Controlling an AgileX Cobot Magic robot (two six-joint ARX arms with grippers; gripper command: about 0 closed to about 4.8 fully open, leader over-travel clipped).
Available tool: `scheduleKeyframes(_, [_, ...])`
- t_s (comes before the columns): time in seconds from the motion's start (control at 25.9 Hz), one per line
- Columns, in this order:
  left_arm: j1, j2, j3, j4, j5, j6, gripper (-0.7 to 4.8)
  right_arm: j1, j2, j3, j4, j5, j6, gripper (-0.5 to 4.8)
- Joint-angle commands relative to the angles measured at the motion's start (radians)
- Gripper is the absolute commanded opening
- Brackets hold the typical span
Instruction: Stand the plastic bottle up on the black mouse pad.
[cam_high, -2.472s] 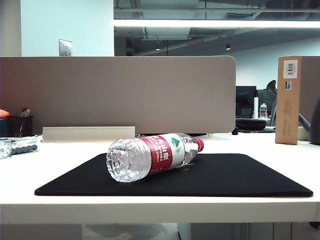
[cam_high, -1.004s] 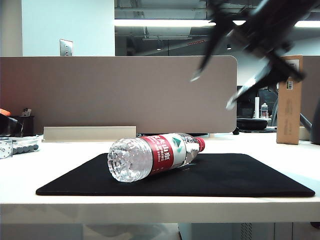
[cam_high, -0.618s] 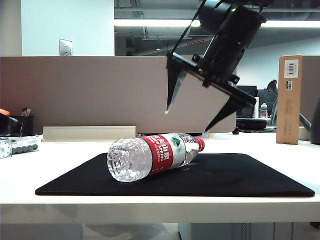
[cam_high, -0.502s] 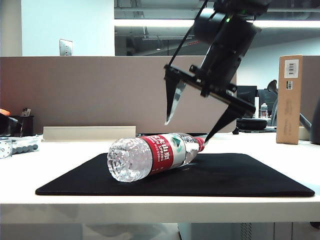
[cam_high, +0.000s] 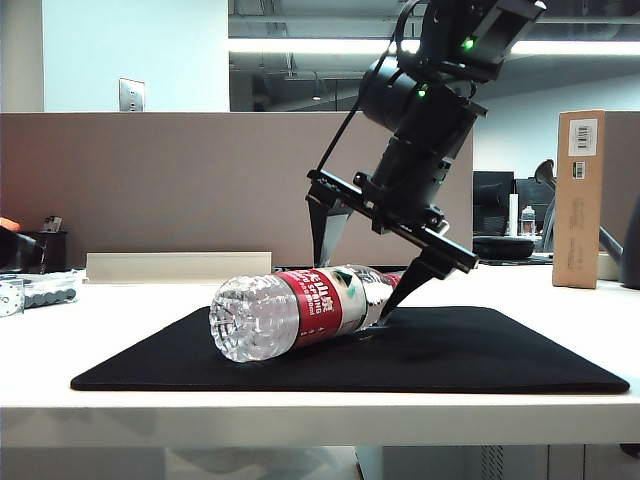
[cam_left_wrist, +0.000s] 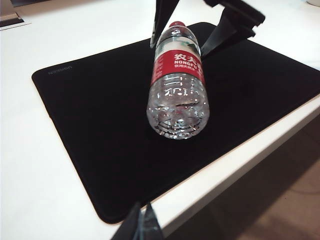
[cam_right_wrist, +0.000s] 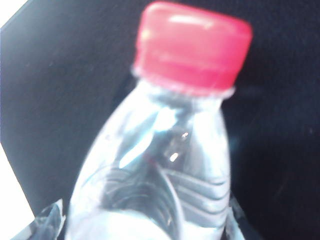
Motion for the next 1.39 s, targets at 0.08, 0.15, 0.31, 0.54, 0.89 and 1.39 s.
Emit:
scheduleKeyframes(0.08, [0.001,0.000,0.005,0.013,0.000,-0.003,-0.04,0.001,0.021,0.005,0.025,0.030,0.012,3.86])
scheduleKeyframes(0.15, [0.001,0.000,0.005,0.013,0.001,-0.003,-0.04,0.000,0.028,0.005,0.035,0.031,0.016,3.13])
scheduleKeyframes(0.31, [0.001,0.000,0.005,0.013,0.000,-0.003,-0.04,0.001,0.029,0.005,0.059,0.017,0.011,0.76])
scheduleKeyframes(0.54, [0.001,0.000,0.005,0.013,0.000,-0.003,-0.04,-0.001,-0.010,0.005,0.275,-0.106,-0.122,-0.02])
scheduleKeyframes(0.89, [0.001,-0.001,0.005,0.013,0.000,-0.003,-0.04,0.001,-0.253,-0.003,0.156,0.163,-0.706,-0.01])
scheduleKeyframes(1.39, [0.002,-0.001,0.005,0.013,0.000,-0.003,-0.04,0.063,-0.421,-0.693,1.415,0.257,-0.900,-0.01])
